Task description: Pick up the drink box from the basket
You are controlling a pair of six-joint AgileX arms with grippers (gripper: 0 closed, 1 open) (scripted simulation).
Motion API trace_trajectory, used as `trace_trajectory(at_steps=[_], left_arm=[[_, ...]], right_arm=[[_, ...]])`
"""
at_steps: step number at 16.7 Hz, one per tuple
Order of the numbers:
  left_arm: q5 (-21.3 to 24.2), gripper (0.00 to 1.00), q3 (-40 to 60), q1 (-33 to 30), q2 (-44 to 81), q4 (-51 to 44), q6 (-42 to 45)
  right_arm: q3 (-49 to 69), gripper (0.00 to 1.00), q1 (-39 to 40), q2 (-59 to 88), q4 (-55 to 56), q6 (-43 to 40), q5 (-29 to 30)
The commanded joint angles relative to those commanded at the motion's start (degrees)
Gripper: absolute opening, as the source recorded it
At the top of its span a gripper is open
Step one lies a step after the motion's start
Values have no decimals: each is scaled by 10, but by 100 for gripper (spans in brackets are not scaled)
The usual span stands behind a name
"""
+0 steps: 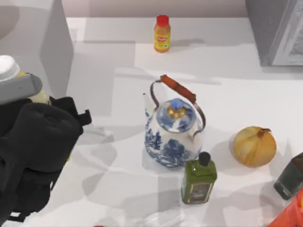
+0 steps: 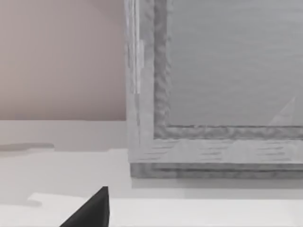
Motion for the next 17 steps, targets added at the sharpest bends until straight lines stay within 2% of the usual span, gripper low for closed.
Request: trace_trajectory(at_steps=[3,5,12,17], left_arm=[[-64,0,38,-53,66,-22,-44],[-84,0,50,-70,87,-29,-58],[-82,0,45,-67,93,-21,-54],[-57,0,7,-34,128,91,-2]], right_arm=[[0,100,0,0,0,0,0],[0,100,0,0,0,0,0],[0,100,0,0,0,0,0],[0,100,0,0,0,0,0]])
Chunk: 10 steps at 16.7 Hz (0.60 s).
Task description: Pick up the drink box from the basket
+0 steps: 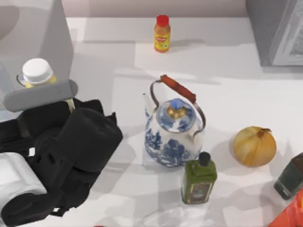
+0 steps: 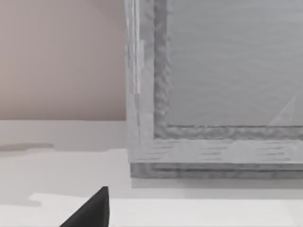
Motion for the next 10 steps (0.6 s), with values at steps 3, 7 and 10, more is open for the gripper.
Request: trace_trajectory(at_steps=[3,7,10], left_arm=[[21,0,-29,29,24,104,40],[43,0,-57,57,46,182,78],[44,0,-59,59,47,186,81]], right_arm=[[0,100,0,0,0,0,0],[0,100,0,0,0,0,0],[0,100,0,0,0,0,0]])
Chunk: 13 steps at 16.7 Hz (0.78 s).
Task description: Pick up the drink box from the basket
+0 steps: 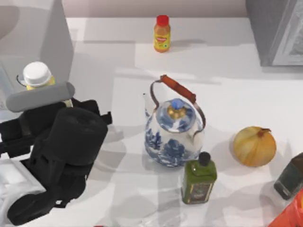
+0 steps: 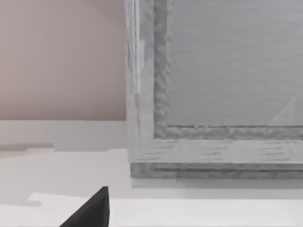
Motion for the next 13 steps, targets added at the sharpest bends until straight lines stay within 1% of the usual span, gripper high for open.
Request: trace_trajectory(at_steps=[1,13], left_arm=[[0,0,0,0,0,0,0],[0,90,0,0,0,0,0]], right_arm=[[0,100,0,0,0,0,0],[0,100,0,0,0,0,0]])
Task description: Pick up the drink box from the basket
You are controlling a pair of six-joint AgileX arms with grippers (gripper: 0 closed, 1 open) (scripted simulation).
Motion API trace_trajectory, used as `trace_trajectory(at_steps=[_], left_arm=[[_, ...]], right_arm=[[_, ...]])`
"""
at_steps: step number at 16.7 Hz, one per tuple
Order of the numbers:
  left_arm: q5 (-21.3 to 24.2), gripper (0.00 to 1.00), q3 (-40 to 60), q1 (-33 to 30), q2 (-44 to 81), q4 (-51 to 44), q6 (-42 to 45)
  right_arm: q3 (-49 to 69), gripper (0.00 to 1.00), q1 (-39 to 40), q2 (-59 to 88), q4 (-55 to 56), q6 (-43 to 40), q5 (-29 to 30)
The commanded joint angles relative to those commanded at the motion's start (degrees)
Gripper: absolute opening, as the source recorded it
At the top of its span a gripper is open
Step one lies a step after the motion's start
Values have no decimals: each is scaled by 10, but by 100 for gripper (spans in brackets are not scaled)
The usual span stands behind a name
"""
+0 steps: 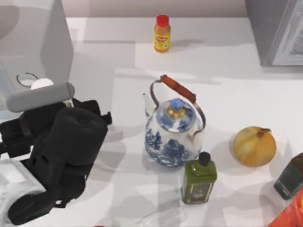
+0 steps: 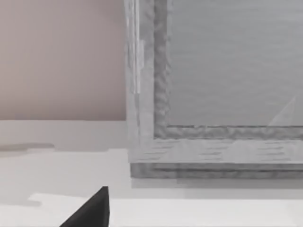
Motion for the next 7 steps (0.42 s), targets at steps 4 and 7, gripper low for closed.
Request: trace_trajectory(at_steps=[4,7], left_arm=[[0,100,0,0,0,0,0],[0,100,0,0,0,0,0]], right_arm=[[0,100,0,0,0,0,0],[0,100,0,0,0,0,0]])
